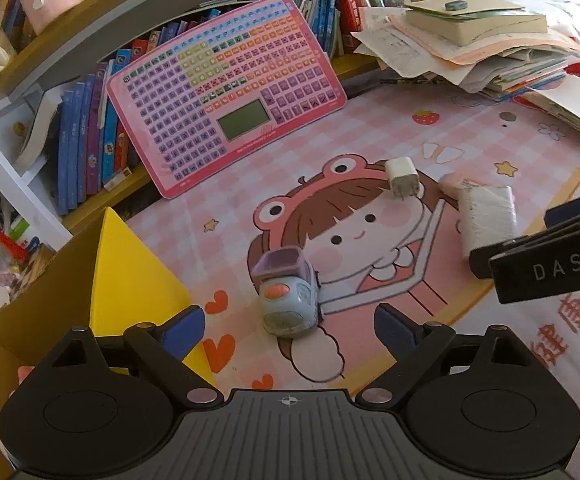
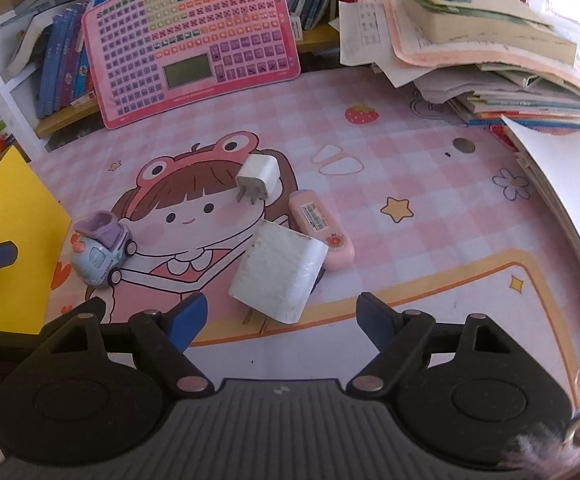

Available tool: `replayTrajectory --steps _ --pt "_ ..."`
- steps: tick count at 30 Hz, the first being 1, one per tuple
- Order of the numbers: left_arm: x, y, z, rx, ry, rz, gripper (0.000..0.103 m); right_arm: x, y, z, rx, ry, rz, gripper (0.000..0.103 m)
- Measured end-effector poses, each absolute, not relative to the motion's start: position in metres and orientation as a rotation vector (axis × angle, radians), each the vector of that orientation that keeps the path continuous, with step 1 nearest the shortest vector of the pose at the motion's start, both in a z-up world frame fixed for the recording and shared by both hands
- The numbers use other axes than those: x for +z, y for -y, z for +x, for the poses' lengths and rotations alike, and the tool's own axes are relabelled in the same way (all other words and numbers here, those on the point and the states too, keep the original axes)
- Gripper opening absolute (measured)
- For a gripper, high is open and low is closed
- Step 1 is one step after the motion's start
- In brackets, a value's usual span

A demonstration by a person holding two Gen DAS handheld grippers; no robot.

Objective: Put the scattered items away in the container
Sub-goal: 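Grasp the blue toy car with left tool while right tool grasps a white charger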

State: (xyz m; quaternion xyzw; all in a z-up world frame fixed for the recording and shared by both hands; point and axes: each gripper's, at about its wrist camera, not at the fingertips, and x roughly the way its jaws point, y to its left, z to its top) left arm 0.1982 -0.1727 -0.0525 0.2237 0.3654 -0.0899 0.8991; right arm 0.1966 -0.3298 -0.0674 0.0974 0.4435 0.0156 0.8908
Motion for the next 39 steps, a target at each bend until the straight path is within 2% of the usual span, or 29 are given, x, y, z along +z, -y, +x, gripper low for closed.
replayTrajectory --steps 4,6,13,20,24,28,29,31,35,39 --pt "-0.053 0.174 0.207 -0.169 -0.746 0.449 0.093 -0.071 0.33 0.203 0.025 -0.931 0.219 0.08" --pt "-0.055 0.175 0.214 -0.158 -0.748 0.447 0.088 -0.072 0.329 0.206 0.023 -0.935 0.226 0.079" --pt "-0.067 0.177 0.237 -0.122 -0.79 0.426 0.083 -0.076 0.327 0.218 0.02 -0.956 0.248 0.075" --pt "-0.075 0.171 0.252 -0.107 -0.839 0.339 0.077 -0.079 0.325 0.225 -0.006 -0.964 0.249 0.067" --pt "-0.079 0.169 0.256 -0.11 -0.863 0.318 0.069 -0.081 0.327 0.226 -0.02 -0.966 0.247 0.062" --pt "-0.083 0.167 0.259 -0.108 -0.886 0.296 0.067 -0.08 0.327 0.226 -0.011 -0.962 0.245 0.057" --pt "-0.083 0.166 0.26 -0.11 -0.889 0.29 0.065 -0.08 0.327 0.226 -0.003 -0.962 0.248 0.053" --pt "-0.083 0.166 0.26 -0.117 -0.895 0.279 0.061 -0.08 0.327 0.225 0.005 -0.961 0.25 0.051" --pt "-0.083 0.166 0.259 -0.142 -0.903 0.254 0.044 -0.079 0.327 0.224 0.005 -0.961 0.252 0.05" --pt "-0.081 0.163 0.258 -0.148 -0.903 0.246 0.039 -0.079 0.328 0.221 0.012 -0.963 0.255 0.05"
